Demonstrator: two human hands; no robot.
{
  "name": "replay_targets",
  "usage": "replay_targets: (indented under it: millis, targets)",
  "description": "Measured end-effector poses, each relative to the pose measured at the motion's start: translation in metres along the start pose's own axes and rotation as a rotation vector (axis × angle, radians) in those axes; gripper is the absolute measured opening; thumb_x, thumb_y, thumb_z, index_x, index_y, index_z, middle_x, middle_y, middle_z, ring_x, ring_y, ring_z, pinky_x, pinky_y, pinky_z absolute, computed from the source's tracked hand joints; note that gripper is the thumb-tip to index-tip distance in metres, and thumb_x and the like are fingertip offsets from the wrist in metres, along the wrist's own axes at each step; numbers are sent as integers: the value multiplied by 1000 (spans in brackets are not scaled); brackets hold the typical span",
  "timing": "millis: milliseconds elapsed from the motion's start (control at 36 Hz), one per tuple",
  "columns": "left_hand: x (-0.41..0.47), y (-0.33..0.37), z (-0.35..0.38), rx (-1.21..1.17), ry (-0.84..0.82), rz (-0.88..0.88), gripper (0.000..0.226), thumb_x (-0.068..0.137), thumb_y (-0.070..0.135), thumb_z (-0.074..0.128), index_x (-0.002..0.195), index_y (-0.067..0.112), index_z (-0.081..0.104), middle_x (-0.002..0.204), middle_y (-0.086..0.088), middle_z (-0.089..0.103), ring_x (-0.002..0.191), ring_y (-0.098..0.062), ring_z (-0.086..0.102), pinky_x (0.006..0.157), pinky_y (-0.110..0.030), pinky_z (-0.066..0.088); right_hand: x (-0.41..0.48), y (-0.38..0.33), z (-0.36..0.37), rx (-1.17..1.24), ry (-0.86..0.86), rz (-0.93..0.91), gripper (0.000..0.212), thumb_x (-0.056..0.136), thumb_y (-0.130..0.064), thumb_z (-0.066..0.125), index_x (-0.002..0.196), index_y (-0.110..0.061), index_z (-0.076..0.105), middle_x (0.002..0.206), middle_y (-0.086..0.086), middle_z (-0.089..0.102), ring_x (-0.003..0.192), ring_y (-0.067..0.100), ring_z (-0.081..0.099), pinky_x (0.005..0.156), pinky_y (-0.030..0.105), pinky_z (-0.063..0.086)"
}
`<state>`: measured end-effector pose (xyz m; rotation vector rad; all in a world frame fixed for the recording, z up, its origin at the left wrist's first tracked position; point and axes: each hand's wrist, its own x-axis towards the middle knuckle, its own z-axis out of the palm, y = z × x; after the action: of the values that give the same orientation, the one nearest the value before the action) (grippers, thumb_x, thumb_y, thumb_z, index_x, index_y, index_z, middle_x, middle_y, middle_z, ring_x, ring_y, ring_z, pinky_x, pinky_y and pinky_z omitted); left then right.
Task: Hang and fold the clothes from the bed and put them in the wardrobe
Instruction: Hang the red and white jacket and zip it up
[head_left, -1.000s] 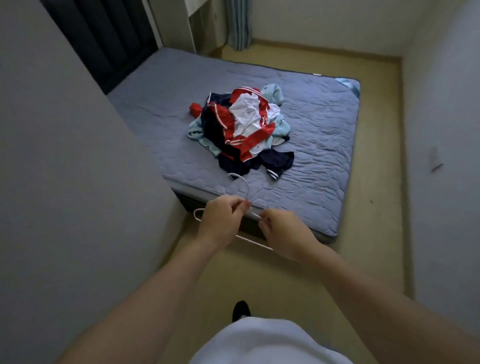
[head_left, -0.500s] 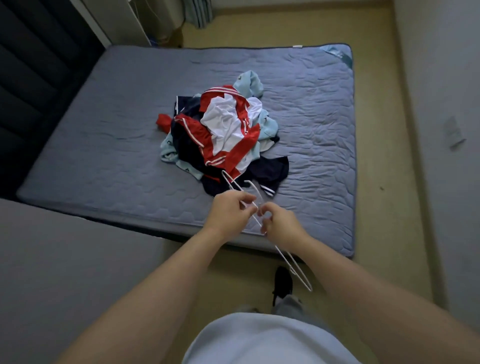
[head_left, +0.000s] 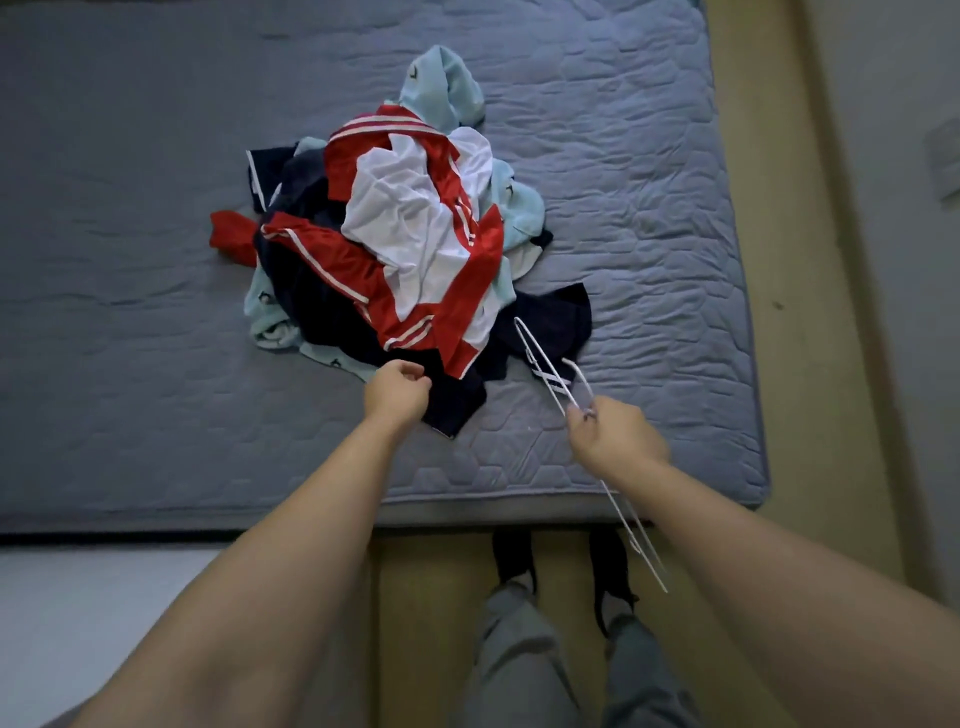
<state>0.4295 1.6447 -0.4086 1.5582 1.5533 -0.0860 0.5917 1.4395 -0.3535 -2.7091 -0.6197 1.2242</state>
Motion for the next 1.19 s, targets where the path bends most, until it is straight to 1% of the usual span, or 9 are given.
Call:
replay_targets:
  millis: [222,444,556,694,750,833,917,1083,1194]
  targets:
    - [131,-37,18,176,-30,-115,39,92,15,63,130,16,64,143,-10,49,115,-26,60,80,-25,45,46,-44,47,88,-12,5,39,104,-41,35,101,-8,57,109,21,63,101,40,59,84,44,50]
    - [202,-61,35,235,-143,-109,58,93,31,66,146,19,48,167,-7,-5,144,-32,35,106,-29,36,73,-59,81,237,21,-83,35,105,-39,38,74,-23,39,68,1,54,62,15,51,49,29,28]
    - [217,-70,40,188,-151,-74,58,92,22,67,146,10,49,166,-6,16,141,-28,39,101,-23,33,82,-63,92,252,12,-53,36,105,-41,37,74,-22,41,68,1,57,63,13,54,49,28,30]
    - [214,-80,36,10,-19,-24,29,88,18,69,116,11,72,120,-7,70,116,-23,63,98,-27,47,89,-75,98,281,3,-31,36,104,-45,36,86,-17,49,81,8,66,74,23,66,64,37,52]
    - [207,-80,29,-93,65,-9,17,84,25,74,100,17,72,100,1,71,99,-16,66,85,-23,50,87,-81,98,311,11,-30,36,104,-45,37,86,-17,50,80,9,67,74,25,66,69,41,56]
    - [187,-76,16,-244,60,15,43,76,25,82,104,20,50,92,8,61,82,-10,61,68,-15,44,80,-89,93,303,7,-40,36,104,-47,36,86,-18,48,82,9,68,74,26,66,68,42,55]
    - [161,-67,2,-211,-6,57,59,70,26,85,118,18,51,107,2,65,91,-14,63,79,-27,50,67,-101,82,319,5,-50,38,104,-46,34,90,-13,49,84,14,67,73,30,65,67,48,56]
    - [115,-38,-28,-311,-67,187,9,80,21,79,78,25,71,78,9,72,76,-9,68,70,-29,58,41,-127,59,405,52,-41,39,106,-40,36,97,-4,48,85,17,62,80,37,64,73,59,56]
    - [93,-21,-52,-302,-55,263,22,88,26,70,99,7,75,101,-12,73,97,-25,70,88,-41,56,26,-139,50,407,84,-73,37,106,-37,36,103,-1,47,93,28,64,80,42,63,71,61,55]
